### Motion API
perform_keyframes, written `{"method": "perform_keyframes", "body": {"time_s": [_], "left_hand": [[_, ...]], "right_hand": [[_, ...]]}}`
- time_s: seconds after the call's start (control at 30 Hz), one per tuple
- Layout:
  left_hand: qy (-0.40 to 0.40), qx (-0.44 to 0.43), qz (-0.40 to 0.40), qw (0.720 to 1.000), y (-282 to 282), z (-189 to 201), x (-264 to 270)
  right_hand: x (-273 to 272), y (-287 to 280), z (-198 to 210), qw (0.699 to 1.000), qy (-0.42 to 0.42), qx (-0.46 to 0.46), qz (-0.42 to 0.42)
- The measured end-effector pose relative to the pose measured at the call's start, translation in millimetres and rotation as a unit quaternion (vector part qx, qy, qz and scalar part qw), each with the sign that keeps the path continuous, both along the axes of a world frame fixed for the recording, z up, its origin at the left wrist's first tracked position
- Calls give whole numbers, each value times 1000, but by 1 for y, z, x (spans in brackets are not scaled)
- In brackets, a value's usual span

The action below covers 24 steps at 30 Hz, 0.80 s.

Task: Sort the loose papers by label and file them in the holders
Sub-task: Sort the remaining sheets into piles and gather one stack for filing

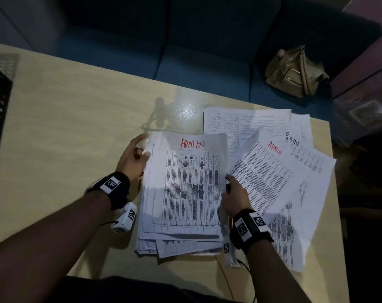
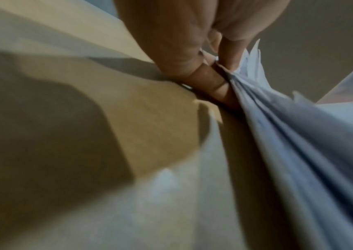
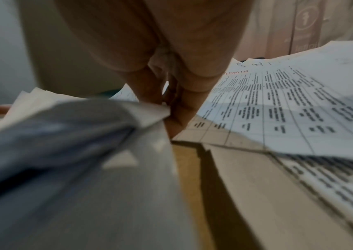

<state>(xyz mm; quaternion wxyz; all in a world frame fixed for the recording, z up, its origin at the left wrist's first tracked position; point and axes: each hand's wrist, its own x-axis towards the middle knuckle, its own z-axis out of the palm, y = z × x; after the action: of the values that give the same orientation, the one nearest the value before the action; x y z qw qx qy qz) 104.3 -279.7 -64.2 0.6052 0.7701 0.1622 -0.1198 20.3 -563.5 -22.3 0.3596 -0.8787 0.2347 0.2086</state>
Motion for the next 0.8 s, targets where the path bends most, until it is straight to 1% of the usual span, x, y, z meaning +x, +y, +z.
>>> {"method": "perform_keyframes", "body": {"time_s": [0.1, 0.17, 0.3, 0.33, 0.37, 0.4, 0.43, 0.5, 0.57, 0.63, 0.67, 0.73, 0.8], "left_hand": [[-21, 27, -17, 999, -2, 4, 0], [-16, 37, -8, 999, -3, 6, 1], [13, 7, 32, 999, -8, 10, 1], [18, 5, 39, 999, -9, 10, 0], [20, 6, 44, 999, -10, 10, 0], [21, 3, 49, 999, -12, 10, -1], [20, -4, 56, 998, -13, 12, -1], [20, -8, 55, 998, -15, 14, -1], [16, 7, 40, 999, -16, 17, -1], [9, 7, 47, 999, -18, 17, -1], [9, -5, 55, 998, -19, 17, -2], [11, -40, 68, 997, -20, 15, -3], [9, -51, 73, 996, -20, 11, -2]], "right_hand": [[0, -4, 3, 999, 19, -8, 37], [3, -6, 4, 999, 23, -3, 41], [18, 2, 8, 999, 12, 19, 36], [23, 7, 11, 999, 17, -3, 45], [28, 11, 14, 997, 12, -46, 55], [35, 17, 18, 993, -16, -94, 68], [44, 26, 23, 986, -67, -125, 90], [67, 49, 31, 966, -157, -121, 165], [92, 73, 29, 942, -191, -116, 251], [110, 90, 20, 924, -190, -127, 307], [115, 96, 14, 921, -182, -127, 320], [117, 103, 2, 925, -153, -112, 331], [112, 107, -8, 928, -127, -88, 339]]}}
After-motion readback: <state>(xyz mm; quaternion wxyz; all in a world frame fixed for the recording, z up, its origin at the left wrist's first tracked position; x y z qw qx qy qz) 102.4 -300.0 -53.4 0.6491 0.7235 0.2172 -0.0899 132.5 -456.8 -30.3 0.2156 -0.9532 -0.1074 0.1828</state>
